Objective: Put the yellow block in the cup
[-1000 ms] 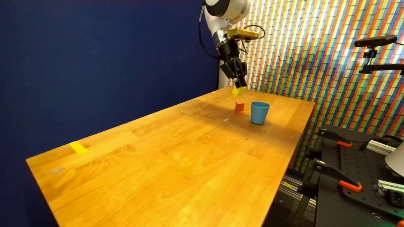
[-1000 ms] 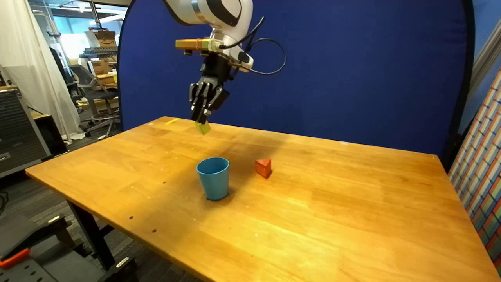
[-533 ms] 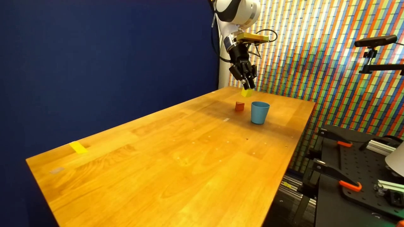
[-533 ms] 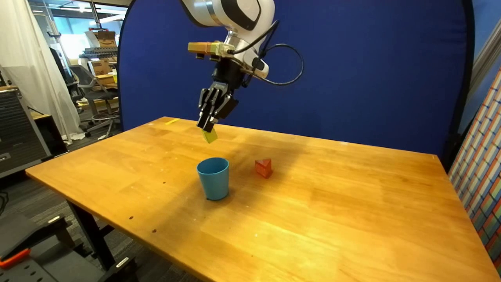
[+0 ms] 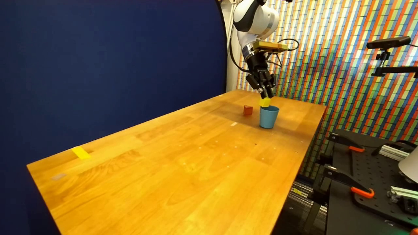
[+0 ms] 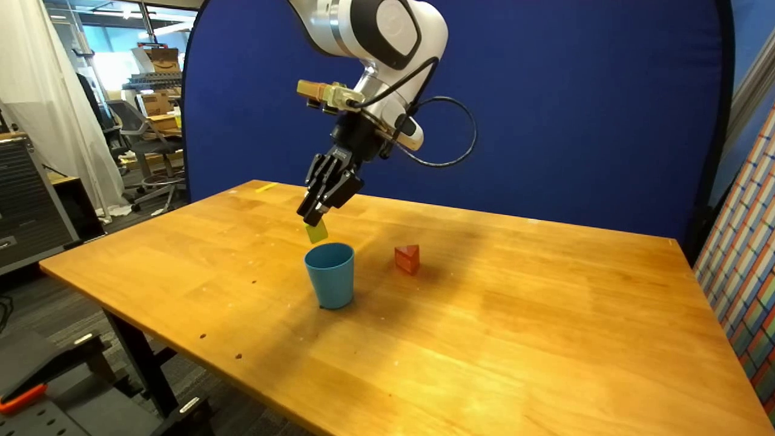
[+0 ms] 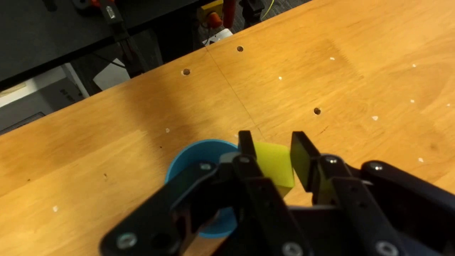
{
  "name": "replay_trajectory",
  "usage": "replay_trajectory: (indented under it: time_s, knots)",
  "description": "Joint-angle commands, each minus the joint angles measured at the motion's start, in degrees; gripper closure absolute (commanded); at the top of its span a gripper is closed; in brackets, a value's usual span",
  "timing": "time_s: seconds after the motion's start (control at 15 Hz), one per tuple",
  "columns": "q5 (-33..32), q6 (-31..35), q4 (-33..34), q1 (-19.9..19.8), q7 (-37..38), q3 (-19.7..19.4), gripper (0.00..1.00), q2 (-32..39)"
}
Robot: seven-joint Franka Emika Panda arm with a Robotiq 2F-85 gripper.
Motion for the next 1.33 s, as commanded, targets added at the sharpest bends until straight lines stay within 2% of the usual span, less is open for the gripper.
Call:
replay_trajectory:
  time_s: [0.0, 0.33, 0.4, 0.53, 0.8, 0.93, 1.0, 1.27]
  knots:
    - [2.9, 2.3, -5.3, -0.8, 1.1, -0.8, 0.92, -4.0]
    - [3.8, 5.4, -9.0, -0.9, 3.0, -2.2, 0.92, -5.6]
    - [4.1, 5.7, -9.5, -0.9, 3.3, -2.3, 0.43, -5.8]
    - [4.1, 6.8, -10.6, -0.9, 3.1, -2.5, 0.35, -6.6]
    - [3.2, 5.8, -11.2, -1.0, -1.4, -1.8, 0.05, -9.6]
    - [0.1, 5.1, -11.0, -0.4, -4.7, -1.6, 0.00, -12.8]
    - [1.9, 5.5, -8.7, -0.7, -1.8, -1.8, 0.00, -7.4]
    - [1.7, 5.4, -8.7, -0.7, -2.0, -1.8, 0.00, -7.6]
